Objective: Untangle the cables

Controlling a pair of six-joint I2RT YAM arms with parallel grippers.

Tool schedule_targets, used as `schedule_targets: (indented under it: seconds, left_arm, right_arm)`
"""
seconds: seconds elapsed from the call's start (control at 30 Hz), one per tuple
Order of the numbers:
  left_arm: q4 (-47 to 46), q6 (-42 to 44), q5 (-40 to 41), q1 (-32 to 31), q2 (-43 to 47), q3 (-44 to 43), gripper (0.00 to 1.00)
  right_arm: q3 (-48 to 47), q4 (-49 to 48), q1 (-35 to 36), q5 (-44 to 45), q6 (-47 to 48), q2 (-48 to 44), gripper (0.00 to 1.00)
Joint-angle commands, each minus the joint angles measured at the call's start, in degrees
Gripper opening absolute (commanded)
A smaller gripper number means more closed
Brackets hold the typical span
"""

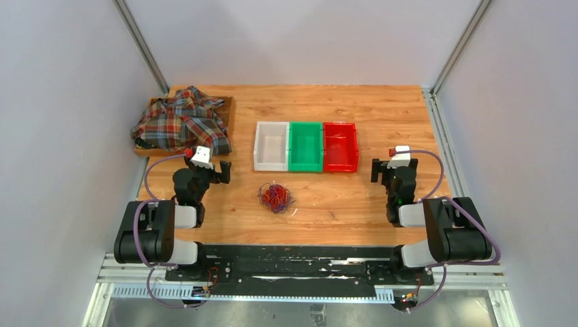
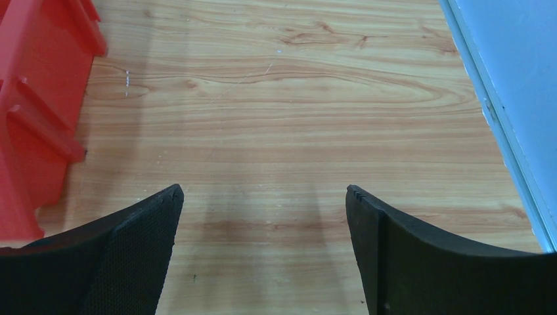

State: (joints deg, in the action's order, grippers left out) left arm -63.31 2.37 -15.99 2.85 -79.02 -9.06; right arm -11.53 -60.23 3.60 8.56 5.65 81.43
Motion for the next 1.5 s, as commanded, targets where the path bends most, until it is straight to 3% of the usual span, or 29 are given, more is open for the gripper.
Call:
schedule_targets:
  seconds: [0.0, 0.4, 0.57, 0.67, 0.77, 0.83, 1.0, 1.2, 1.37, 1.47]
  left_arm:
    - [-2.5, 0.6, 0.5, -0.3, 0.0, -0.7, 0.98]
    - [-1.7, 1.3, 0.4, -0.7, 0.0, -1.1, 0.98]
    - [0.0, 0.2, 2.2, -0.3, 3.7, -0.4, 0.98]
    - [16.5, 2.0, -2.3, 0.0, 11.3, -5.8, 0.98]
    - [36.1, 2.5, -7.2, 0.0, 16.0, -14.5, 0.98]
    - [46.8, 3.1, -12.3, 0.0, 16.9, -20.1, 0.98]
    - [63.7, 3.9, -21.6, -0.9, 18.0, -28.4, 0.98]
    - [82.9, 13.7, -11.2, -8.8, 17.9, -35.8, 0.98]
    - [93.1, 12.9, -3.5, -8.9, 13.8, -47.2, 0.98]
    - [95.7, 11.9, -1.1, -8.8, 12.4, -50.3, 0.98]
  right_arm:
    - [-1.0, -0.2, -1.1, -1.4, 0.9, 0.0, 0.93]
    - [-1.6, 0.4, -1.0, 0.5, 0.5, -0.5, 0.93]
    - [-11.9, 32.1, -0.9, 5.9, -5.7, -15.4, 0.93]
    - [-18.9, 44.9, -1.0, 5.4, -12.8, -19.9, 0.93]
    - [-21.2, 44.9, -1.0, -3.3, -14.2, -21.8, 0.93]
    - [-21.5, 43.6, -1.0, -2.7, -22.1, -21.9, 0.93]
    - [-25.1, 51.6, -2.0, -11.3, -32.1, -19.2, 0.93]
    - [-29.2, 53.4, -1.9, -23.3, -32.2, -17.5, 0.93]
    - [-21.5, 35.3, -1.7, -33.6, -40.6, -21.3, 0.93]
    - [-28.2, 47.2, 2.4, -36.7, -35.7, -18.8, 0.93]
